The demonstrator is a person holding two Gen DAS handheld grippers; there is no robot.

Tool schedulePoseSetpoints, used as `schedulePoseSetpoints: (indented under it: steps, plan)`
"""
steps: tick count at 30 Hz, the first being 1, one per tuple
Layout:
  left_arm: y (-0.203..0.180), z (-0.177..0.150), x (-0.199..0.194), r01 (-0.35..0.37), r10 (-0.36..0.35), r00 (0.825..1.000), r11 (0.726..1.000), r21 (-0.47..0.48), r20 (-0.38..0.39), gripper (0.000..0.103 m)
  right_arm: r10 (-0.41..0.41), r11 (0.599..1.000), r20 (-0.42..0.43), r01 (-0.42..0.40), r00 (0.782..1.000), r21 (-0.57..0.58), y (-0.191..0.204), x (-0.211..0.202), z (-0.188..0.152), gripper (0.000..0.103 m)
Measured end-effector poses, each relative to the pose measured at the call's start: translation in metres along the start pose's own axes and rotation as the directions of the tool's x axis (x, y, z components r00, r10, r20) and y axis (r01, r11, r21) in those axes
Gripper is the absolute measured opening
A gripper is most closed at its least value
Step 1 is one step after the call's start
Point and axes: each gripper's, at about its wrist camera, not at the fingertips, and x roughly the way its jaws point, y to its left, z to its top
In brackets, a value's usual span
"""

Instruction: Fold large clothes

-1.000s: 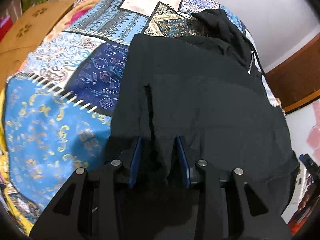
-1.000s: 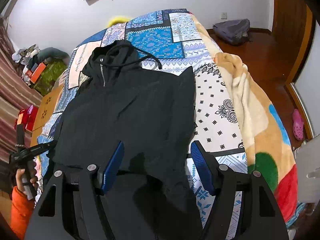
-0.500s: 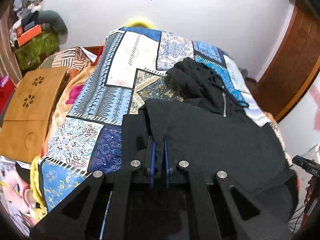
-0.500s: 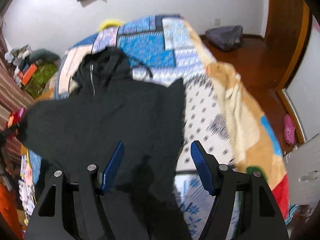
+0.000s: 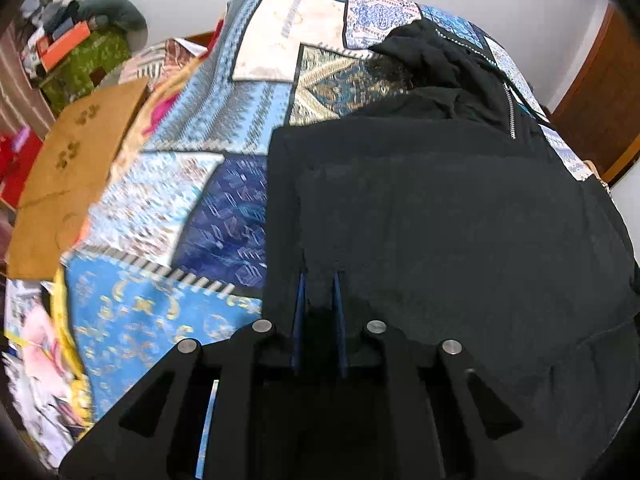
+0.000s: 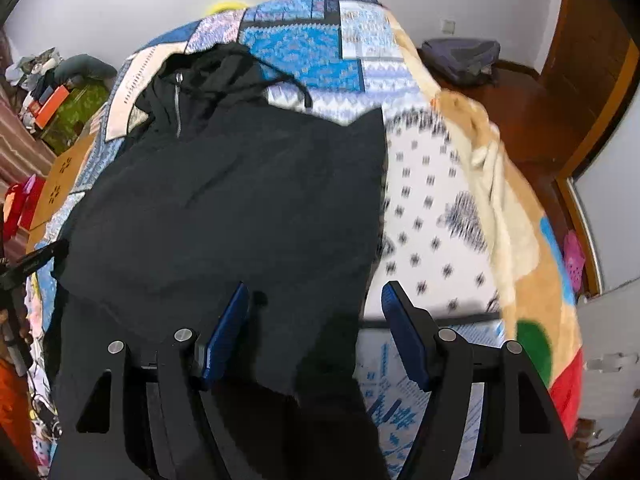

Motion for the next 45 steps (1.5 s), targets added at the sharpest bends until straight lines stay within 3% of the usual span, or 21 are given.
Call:
schedulePoseSetpoints:
  steps: [3,5,7,9,13,17,22,27,33,36,42,43,45]
  plan:
    - [-0.004,0.014,-0.022,-0.021,0.02,0.999,0.999,0.037,0.031,0.02,0.003,1.0,0.046,-0.002,0.999,-0.019,0.003,-0.011,0.016,0.066]
    - [-0.008,0.028,-0.04,-0.034,0.029,0.996,0.997,0.063,0.085,0.037,0.02,0.999,0.09,-0.017,0.996,-0.034,0.007,-0.025,0.034,0.066]
    - [-0.013,0.043,-0.061,-0.062,0.049,0.987,0.995,0.079,0.155,0.046,0.031,0.998,0.123,-0.024,0.992,-0.055,0.013,-0.034,0.05,0.066]
    - [-0.018,0.06,-0.08,-0.063,0.043,0.976,0.994,0.09,0.212,0.049,0.043,0.996,0.164,-0.03,0.986,-0.082,0.023,-0.045,0.07,0.066]
    - [-0.025,0.101,-0.104,0.009,-0.034,0.96,0.996,0.092,0.279,0.057,0.058,0.992,0.247,-0.028,0.967,-0.123,0.044,-0.061,0.112,0.066]
    - [-0.035,0.142,-0.101,0.041,-0.07,0.95,0.994,0.101,0.304,0.059,0.114,0.988,0.253,-0.083,0.961,-0.13,0.057,-0.053,0.149,0.066]
    - [-0.052,0.183,-0.063,0.073,-0.095,0.959,0.993,0.09,0.269,0.06,0.113,0.991,0.197,-0.096,0.974,-0.095,0.07,-0.007,0.183,0.067]
    - [-0.071,0.205,-0.005,0.119,-0.128,0.971,0.991,0.056,0.204,0.06,0.172,0.985,0.105,-0.17,0.979,-0.032,0.086,0.056,0.215,0.067]
    - [-0.093,0.228,0.061,0.136,-0.14,0.977,0.99,0.038,0.16,0.06,0.151,0.989,0.007,-0.151,0.988,-0.005,0.106,0.134,0.242,0.066]
    - [-0.095,0.24,0.09,0.128,-0.127,0.981,0.992,0.004,0.145,0.06,0.09,0.996,-0.032,-0.091,0.995,-0.023,0.113,0.165,0.255,0.066]
    - [-0.096,0.245,0.133,0.13,-0.126,0.988,0.991,-0.032,0.085,0.058,0.027,0.999,-0.074,-0.025,0.997,0.023,0.098,0.207,0.265,0.066]
    - [-0.095,0.243,0.136,0.132,-0.128,0.988,0.99,-0.042,0.083,0.053,0.042,0.999,-0.091,-0.04,0.995,0.026,0.096,0.214,0.264,0.062]
    - [-0.093,0.239,0.14,0.145,-0.142,0.987,0.989,-0.04,0.07,0.042,0.06,0.998,-0.087,-0.061,0.994,0.0,0.093,0.218,0.258,0.043]
